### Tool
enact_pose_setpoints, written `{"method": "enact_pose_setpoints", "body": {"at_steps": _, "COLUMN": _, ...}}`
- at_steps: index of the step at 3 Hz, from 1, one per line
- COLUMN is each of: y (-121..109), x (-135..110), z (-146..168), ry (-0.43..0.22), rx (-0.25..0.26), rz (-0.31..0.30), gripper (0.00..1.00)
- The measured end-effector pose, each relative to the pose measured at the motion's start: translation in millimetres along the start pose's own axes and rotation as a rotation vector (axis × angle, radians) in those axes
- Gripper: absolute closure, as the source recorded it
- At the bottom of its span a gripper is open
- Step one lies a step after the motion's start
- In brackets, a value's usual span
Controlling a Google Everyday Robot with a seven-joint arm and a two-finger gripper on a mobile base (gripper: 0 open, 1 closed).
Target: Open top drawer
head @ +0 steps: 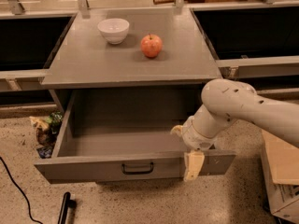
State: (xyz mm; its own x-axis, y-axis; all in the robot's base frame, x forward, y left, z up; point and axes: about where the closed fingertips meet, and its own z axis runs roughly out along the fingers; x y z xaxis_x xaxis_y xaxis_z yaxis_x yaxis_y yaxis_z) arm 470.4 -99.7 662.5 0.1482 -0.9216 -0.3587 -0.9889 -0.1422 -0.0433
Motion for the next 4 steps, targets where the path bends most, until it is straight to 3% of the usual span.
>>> {"method": "enact_pose_setpoints", "body": {"at_steps": 1, "y": -2.9, "x": 0.4, "z": -11.9, "ry": 0.017, "rx": 0.008, "rz": -0.009, "gripper": 0.0}}
{"method": "enact_pose_setpoints", "body": {"at_steps": 3, "y": -22.7, "x": -15.1, "z": -146.4, "ry": 0.142, "rx": 0.12, "rz": -0.076, "gripper": 0.0}}
{"method": "enact_pose_setpoints", "body": {"at_steps": 4, "y": -38.0, "x": -24.0, "z": -198.6, "ry": 0.202, "rx": 0.15, "rz": -0.086, "gripper": 0.0}}
